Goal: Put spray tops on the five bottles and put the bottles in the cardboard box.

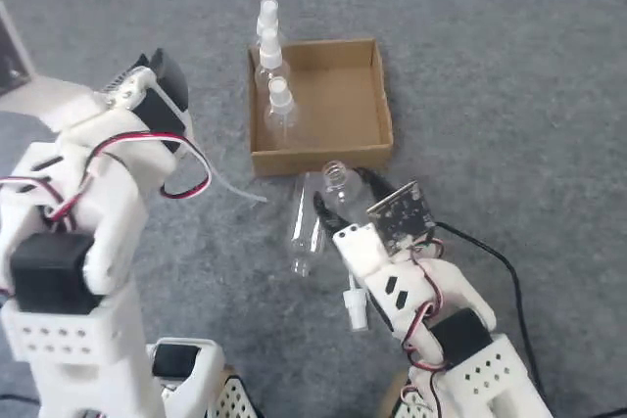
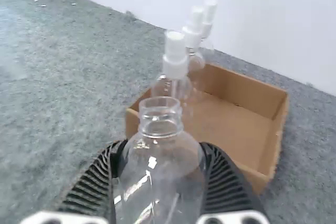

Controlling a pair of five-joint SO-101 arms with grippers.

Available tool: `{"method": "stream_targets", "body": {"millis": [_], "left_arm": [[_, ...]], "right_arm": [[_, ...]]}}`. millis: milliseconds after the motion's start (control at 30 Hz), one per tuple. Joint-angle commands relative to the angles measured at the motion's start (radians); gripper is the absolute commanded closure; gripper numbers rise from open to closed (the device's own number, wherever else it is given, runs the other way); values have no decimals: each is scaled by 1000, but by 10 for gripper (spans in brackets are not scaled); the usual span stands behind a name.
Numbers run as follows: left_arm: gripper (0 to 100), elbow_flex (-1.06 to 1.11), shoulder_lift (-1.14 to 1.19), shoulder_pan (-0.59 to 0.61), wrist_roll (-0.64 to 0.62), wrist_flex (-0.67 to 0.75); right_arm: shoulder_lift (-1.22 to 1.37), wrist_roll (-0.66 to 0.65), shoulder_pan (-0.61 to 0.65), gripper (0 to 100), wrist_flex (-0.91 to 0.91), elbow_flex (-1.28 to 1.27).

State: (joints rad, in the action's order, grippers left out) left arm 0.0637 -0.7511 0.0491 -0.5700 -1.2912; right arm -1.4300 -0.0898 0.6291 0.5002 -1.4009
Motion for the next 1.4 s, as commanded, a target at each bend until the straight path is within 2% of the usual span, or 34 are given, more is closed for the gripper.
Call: {"method": "stream_targets", "body": {"millis": [0, 233, 500, 700, 1000, 1367], "left_arm": [[989, -48, -32, -3, -58, 37], [989, -50, -32, -69, -63, 40], [989, -48, -32, -69, -60, 40], [989, -5, -32, -72, -60, 44], [989, 87, -34, -74, -31, 107], [989, 122, -32, -75, -31, 118]], "right_arm": [[-27, -63, 53, 992, -21, 15], [-27, -75, 111, 992, -18, 14], [-27, -132, 122, 992, -25, -8], [-27, -132, 162, 992, -22, -11], [-27, -132, 162, 992, -25, -8], [-27, -132, 162, 992, -27, -6]]}}
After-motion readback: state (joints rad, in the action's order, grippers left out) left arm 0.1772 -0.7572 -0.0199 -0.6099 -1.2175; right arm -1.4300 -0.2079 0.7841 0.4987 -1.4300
